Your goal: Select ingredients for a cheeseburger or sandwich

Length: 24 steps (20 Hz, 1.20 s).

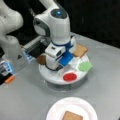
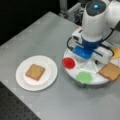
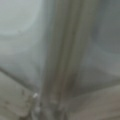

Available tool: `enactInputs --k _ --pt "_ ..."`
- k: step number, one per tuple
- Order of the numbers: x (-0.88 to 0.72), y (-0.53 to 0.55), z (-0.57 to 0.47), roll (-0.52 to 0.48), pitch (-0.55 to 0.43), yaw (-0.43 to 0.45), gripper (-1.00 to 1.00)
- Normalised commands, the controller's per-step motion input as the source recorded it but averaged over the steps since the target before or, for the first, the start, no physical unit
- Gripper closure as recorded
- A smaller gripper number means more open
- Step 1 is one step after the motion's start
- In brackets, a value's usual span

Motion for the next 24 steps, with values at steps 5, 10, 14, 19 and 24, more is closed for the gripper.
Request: enactInputs --k 5,10,14,19,24 --pt "-0.21 -0.07 -0.11 0.014 -0.068 0.357 -1.00" --pt "-0.20 -0.05 -0.15 0.019 -0.077 0.338 -1.00" --pt "-0.18 0.00 -0.19 0.023 -0.099 0.315 -1.00" --pt "-0.15 0.06 -0.23 0.043 -0.107 0.321 -1.00" --pt "-0.14 0.13 -0.23 0.076 -0.075 0.346 -1.00"
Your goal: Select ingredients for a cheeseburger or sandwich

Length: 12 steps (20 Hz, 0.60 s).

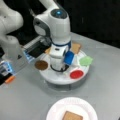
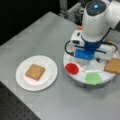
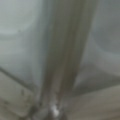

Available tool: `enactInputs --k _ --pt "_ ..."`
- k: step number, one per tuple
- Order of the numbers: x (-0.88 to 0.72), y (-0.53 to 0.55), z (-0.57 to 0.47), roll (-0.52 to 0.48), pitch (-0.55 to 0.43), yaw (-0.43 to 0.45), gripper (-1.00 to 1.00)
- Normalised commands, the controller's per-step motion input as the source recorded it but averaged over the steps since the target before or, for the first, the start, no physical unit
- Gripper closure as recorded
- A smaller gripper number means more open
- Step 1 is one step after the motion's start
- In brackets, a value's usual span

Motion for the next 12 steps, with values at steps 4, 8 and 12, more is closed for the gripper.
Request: enactInputs --k 4,8,12 --pt "-0.13 0.18 -0.22 0.090 -0.014 0.331 -1.00" --pt "-0.08 0.21 -0.21 0.091 0.033 0.412 -1.00" --pt "-0.04 0.21 -0.20 0.081 0.060 0.427 -1.00"
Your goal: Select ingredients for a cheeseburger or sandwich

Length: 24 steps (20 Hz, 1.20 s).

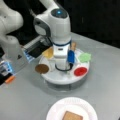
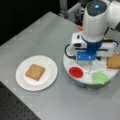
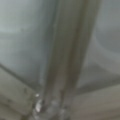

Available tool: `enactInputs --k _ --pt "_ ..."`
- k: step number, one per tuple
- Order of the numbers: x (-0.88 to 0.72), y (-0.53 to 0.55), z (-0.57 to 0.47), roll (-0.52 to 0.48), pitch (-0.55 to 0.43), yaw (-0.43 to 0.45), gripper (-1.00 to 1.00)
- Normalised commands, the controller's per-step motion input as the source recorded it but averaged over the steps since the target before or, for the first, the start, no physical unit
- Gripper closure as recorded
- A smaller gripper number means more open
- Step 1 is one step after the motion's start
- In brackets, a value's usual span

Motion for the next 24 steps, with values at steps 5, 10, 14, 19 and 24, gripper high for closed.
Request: enactInputs --k 5,10,14,19,24 --pt "0.02 0.24 -0.19 0.086 0.073 0.444 -1.00" --pt "0.11 0.26 -0.22 0.089 0.070 0.447 -1.00" --pt "0.18 0.27 -0.25 0.080 0.064 0.415 -1.00" --pt "0.25 0.30 -0.30 0.078 0.074 0.322 -1.00" --pt "0.33 0.31 -0.37 0.071 0.071 0.303 -1.00"
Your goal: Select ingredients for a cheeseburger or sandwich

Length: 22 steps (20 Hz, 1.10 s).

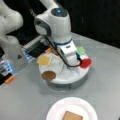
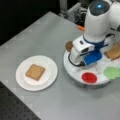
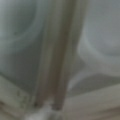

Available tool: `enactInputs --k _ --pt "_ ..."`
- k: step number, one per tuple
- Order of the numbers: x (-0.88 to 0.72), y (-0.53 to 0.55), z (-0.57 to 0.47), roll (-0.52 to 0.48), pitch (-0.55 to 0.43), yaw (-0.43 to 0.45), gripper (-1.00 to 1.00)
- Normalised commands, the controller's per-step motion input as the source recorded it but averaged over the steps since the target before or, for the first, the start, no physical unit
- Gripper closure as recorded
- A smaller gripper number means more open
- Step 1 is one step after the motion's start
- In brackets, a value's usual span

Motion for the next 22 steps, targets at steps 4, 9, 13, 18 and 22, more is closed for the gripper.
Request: enactInputs --k 4,9,13,18,22 --pt "0.37 0.33 -0.42 0.076 0.078 0.322 -1.00" --pt "0.39 0.34 -0.46 0.079 0.153 0.254 -1.00" --pt "0.37 0.34 -0.47 0.072 0.196 0.187 -1.00" --pt "0.31 0.33 -0.46 0.066 0.192 0.176 -1.00" --pt "0.24 0.29 -0.43 0.053 0.172 0.161 -1.00"
